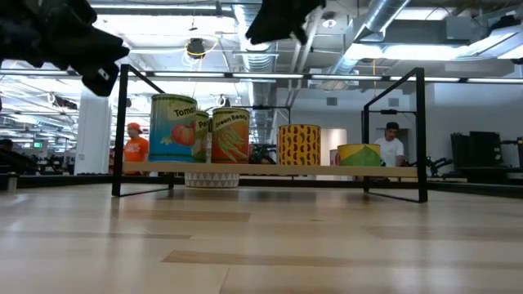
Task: Pick and place cans onto a shelf
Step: Adjust the canned green beans
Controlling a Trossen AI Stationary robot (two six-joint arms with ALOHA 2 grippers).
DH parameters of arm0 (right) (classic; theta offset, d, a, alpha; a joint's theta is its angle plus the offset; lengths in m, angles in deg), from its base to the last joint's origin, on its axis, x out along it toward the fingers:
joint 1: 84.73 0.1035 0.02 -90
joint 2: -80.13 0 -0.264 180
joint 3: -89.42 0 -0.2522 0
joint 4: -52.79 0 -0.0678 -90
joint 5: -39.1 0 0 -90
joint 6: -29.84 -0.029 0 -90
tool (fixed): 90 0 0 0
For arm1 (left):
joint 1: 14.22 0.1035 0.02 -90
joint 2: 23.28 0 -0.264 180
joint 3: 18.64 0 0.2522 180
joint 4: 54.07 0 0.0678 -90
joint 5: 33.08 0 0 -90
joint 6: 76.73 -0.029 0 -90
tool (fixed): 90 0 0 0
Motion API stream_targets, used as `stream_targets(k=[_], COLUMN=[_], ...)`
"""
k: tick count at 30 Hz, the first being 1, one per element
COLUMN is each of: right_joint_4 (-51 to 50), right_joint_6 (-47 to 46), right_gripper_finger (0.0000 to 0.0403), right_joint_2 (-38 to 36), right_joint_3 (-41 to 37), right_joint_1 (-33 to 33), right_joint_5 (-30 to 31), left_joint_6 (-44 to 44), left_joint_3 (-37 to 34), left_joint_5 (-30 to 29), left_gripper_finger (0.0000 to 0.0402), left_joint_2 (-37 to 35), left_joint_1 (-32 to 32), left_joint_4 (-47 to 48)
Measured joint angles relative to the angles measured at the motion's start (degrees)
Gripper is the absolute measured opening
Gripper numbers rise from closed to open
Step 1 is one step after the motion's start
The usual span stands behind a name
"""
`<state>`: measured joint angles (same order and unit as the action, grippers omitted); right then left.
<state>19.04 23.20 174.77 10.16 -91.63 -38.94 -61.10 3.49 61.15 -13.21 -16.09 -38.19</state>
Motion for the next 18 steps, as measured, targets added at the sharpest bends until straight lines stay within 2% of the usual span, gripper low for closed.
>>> stream_targets(k=[10, 18], right_joint_4=[-6.18, -12.25], right_joint_6=[-1.07, -0.92], right_gripper_finger=[0.0106, 0.0080], right_joint_2=[11.36, 14.84], right_joint_3=[9.84, 13.22], right_joint_1=[0.94, 1.25], right_joint_5=[-4.88, -5.24], left_joint_6=[4.19, 3.26], left_joint_3=[-7.74, -7.71], left_joint_5=[1.00, 1.60], left_gripper_finger=[0.0057, 0.0057], left_joint_2=[-4.15, -5.51], left_joint_1=[0.00, 0.00], left_joint_4=[-5.34, -4.72])
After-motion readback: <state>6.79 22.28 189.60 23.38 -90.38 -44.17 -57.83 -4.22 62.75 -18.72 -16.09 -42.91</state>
